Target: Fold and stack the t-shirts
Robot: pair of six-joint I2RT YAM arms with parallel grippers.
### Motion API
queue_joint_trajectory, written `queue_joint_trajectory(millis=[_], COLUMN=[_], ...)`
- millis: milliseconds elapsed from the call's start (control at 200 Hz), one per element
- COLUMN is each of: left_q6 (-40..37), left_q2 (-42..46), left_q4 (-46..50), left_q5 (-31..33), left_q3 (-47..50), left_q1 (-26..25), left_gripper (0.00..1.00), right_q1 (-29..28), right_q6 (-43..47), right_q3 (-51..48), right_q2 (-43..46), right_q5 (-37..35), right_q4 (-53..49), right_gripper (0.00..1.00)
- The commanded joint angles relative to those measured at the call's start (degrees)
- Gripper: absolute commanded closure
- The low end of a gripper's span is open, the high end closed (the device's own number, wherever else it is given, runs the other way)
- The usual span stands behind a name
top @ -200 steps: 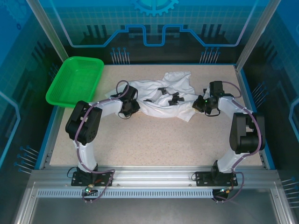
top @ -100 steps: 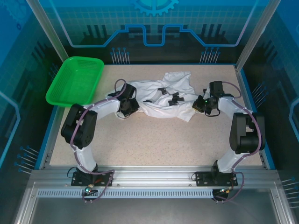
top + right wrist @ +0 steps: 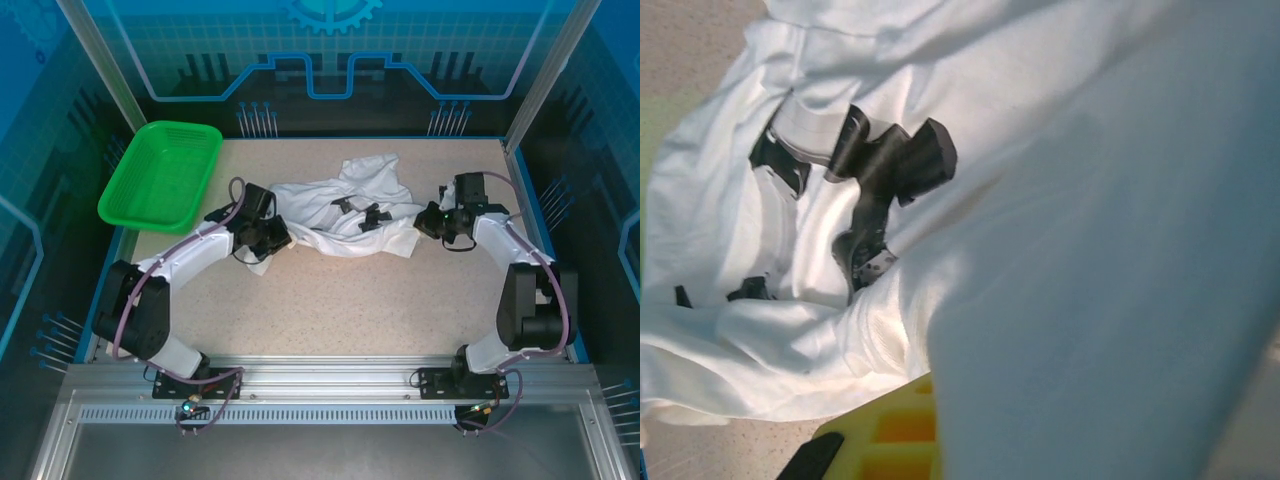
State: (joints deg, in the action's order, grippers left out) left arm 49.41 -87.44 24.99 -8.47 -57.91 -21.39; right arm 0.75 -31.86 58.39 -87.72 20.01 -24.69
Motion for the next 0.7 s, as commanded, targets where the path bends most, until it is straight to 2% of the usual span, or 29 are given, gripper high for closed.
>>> queue_joint_trajectory(millis=[0, 160, 420, 695], left_q6=[0.57, 3.17, 4.42, 5.27], left_q2=[1.43, -0.39, -5.37, -8.33], left_q4=[-0.51, -7.51, -12.06, -13.39], left_q5=[-5.78, -10.57, -14.13, -14.79], left_q3=[4.89, 10.25, 11.21, 10.37], left_q1=[-0.39, -0.52, -1.36, -2.92], left_gripper=[0.96, 0.93, 0.87, 0.73], right_q1=[-0.4, -0.53, -0.53, -0.4], right_q6=[0.82, 1.25, 1.96, 2.32], right_q3=[-1.97, -4.35, -6.17, -6.18], right_q2=[2.73, 4.1, 4.65, 3.47], right_q5=[0.29, -0.37, -1.19, -1.28], right_q4=[-2.97, -3.79, -4.23, -3.97], right_gripper=[1.0, 1.0, 1.0, 1.0])
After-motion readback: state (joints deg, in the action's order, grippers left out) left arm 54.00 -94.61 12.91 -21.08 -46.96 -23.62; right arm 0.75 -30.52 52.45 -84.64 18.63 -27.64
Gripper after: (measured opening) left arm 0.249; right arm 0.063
